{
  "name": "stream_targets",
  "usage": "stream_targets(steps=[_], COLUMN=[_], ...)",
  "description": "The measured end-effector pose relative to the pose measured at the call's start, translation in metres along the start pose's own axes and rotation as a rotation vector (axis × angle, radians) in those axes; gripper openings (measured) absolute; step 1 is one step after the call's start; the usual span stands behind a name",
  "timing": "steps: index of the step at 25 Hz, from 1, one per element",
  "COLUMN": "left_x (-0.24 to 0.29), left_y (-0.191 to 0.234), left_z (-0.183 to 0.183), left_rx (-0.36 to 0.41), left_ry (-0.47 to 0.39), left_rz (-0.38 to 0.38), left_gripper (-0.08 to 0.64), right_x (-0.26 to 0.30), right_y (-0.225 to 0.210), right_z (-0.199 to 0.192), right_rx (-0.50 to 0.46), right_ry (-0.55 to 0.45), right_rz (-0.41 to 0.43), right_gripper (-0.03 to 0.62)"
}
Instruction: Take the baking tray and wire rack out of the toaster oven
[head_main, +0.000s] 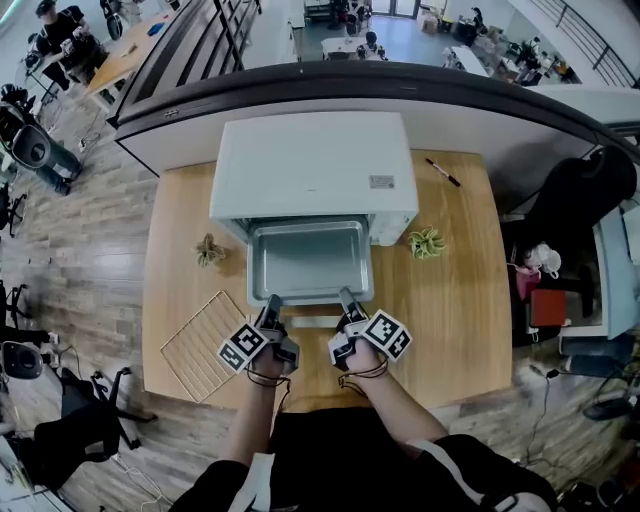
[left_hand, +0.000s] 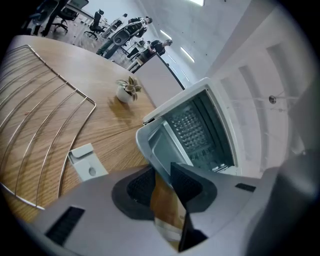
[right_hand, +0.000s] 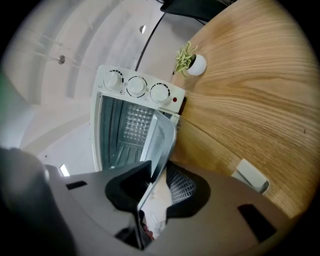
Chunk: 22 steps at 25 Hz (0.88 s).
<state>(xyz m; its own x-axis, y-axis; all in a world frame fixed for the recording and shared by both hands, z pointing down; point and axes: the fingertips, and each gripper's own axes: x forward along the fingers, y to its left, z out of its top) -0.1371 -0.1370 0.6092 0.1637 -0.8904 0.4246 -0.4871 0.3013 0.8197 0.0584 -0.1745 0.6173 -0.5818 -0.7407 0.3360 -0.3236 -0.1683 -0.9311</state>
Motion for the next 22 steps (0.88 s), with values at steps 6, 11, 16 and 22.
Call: stream_targets(steps=[6,11,16,22], left_x=[-0.006,-0.019,-0.037,-0.070], left_y=[-0.006,-0.009,-0.013,-0.005], left_z=[0.002,-0.006,-0.011,-0.013], left_rx=[0.036,0.044,0.062,0.019], left_ry=[-0.015,-0.037,-0.070,-0.138], left_rz=[0.006,0.009,0.009,0.030], left_gripper=[0.103,0.103,0.103,0.103], right_x=[-0.005,-0.015,-0.026,-0.033], right_y=[0.006,0.004,0.006,0.016], right_z=[-0.001,-0.004,-0.010,-0.028], right_rx=[-0.029,-0.037,-0.061,-0.110], right_ry=[0.030,0.058,0.101,0.174], right_rz=[0.031,0.038,0.060,0.093], right_gripper=[0.104,0.104,0.106,0.106])
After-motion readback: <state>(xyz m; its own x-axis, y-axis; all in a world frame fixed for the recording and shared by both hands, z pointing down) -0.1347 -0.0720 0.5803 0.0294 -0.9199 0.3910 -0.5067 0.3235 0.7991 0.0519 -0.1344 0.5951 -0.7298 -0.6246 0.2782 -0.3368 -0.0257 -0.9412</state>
